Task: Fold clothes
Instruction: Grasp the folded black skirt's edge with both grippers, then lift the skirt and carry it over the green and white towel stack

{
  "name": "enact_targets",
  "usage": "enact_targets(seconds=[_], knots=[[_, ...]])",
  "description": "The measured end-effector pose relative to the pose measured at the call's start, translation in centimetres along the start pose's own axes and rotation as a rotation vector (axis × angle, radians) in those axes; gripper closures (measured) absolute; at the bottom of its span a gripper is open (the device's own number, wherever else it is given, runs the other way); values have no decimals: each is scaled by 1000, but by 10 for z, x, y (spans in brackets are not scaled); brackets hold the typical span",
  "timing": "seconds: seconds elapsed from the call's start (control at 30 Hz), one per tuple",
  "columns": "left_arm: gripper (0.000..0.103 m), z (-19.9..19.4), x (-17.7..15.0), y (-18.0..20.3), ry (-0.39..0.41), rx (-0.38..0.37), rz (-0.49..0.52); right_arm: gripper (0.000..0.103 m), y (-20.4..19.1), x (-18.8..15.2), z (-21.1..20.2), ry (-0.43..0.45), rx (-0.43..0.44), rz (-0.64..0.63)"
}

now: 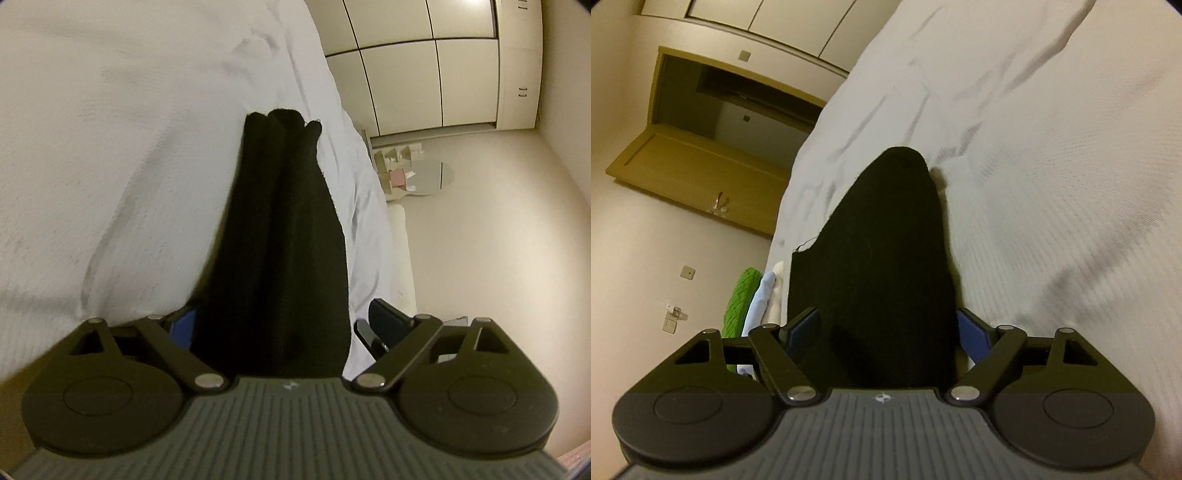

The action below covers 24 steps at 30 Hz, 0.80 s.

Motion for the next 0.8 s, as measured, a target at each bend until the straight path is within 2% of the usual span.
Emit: enact_targets(seconds=[0.13,0.2,0.27,0.43,0.6,0.8], knots=[[18,17,5,3,-52,11,41,25,-4,2,13,-24,-8,-35],[24,27,7,5,-84,25,80,27,-7,2,18,-36,-16,-58],[46,39,9,7,-120,42,116,33,-7,4,23,-44,-14,-76],[60,46,12,13,-166,69,129,42,-3,4,22,-44,9,-101],[64,39,15,36,-159,136,97,46,-13,0,12,-51,-14,-67],[65,11,22,98,-115,200,51,50,-58,4,-14,-105,-22,-38]])
Point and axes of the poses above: each gripper's, at about its wrist camera, not at the fingertips, and z roughly the way its jaws point, y to its right, x to its top, the point moved 3 cm from there along z, roughly the way its jaws point, and after that the axes turned 12 degrees about -x, right-handed, at the moved point
